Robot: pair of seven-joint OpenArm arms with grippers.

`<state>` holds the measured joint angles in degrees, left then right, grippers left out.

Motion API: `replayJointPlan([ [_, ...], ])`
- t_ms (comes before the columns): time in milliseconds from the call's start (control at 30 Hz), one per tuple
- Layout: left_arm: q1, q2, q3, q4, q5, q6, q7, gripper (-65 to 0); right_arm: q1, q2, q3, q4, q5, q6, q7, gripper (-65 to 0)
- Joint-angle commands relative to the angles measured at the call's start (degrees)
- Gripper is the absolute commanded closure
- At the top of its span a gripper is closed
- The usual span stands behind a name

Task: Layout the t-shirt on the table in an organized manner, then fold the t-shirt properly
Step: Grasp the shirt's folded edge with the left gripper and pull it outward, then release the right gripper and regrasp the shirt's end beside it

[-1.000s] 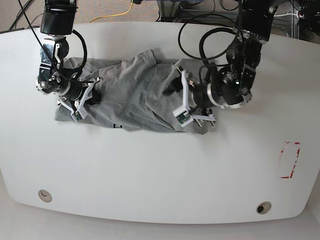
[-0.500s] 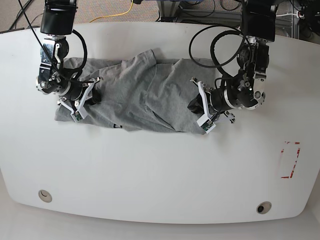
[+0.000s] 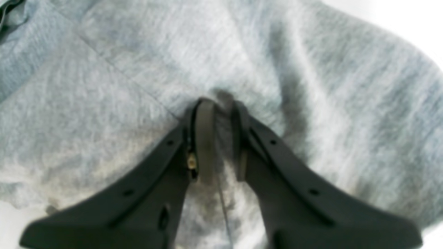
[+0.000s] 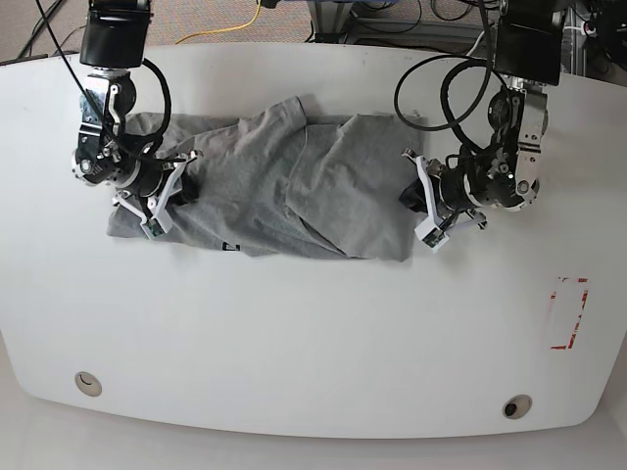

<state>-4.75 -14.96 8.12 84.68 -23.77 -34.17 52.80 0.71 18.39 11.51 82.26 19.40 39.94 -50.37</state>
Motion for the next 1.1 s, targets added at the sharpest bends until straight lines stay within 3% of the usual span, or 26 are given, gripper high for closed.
replayJointPlan([
  [0,-0.83,-0.91,0.01,-2.27,-0.63,-0.24,-0.88,-5.3,-0.23,0.11,-0.04,3.24,-0.89,0.06,-2.25,-11.6],
  [100,-1.18,-0.91,0.10,-4.55,-0.63,-0.24,-0.88,-5.3,-0.23,-0.59,0.14,7.02,2.10,0.06,-4.09,-20.8],
  [367,-2.06,-0.91,0.10,-6.75,-0.36,-0.24,-0.88,-5.4,1.27,-1.29,9.72,19.68,11.50,0.06,-14.55,-63.7],
  [667,-1.97,-0.91,0.10,-6.75,4.30,-0.42,-0.88,-5.6,7.60,-2.00,29.24,19.68,20.12,0.06,-29.06,-65.0],
  [833,-1.97,-1.70,0.10,-6.75,4.30,-0.42,-0.88,-5.6,10.67,-0.06,37.50,9.57,22.32,0.06,-29.63,-65.0],
  [1067,-1.80,-1.70,0.10,-6.57,4.21,-0.42,-0.88,-5.6,11.11,5.39,39.53,-8.46,27.77,0.06,-29.59,-65.0],
])
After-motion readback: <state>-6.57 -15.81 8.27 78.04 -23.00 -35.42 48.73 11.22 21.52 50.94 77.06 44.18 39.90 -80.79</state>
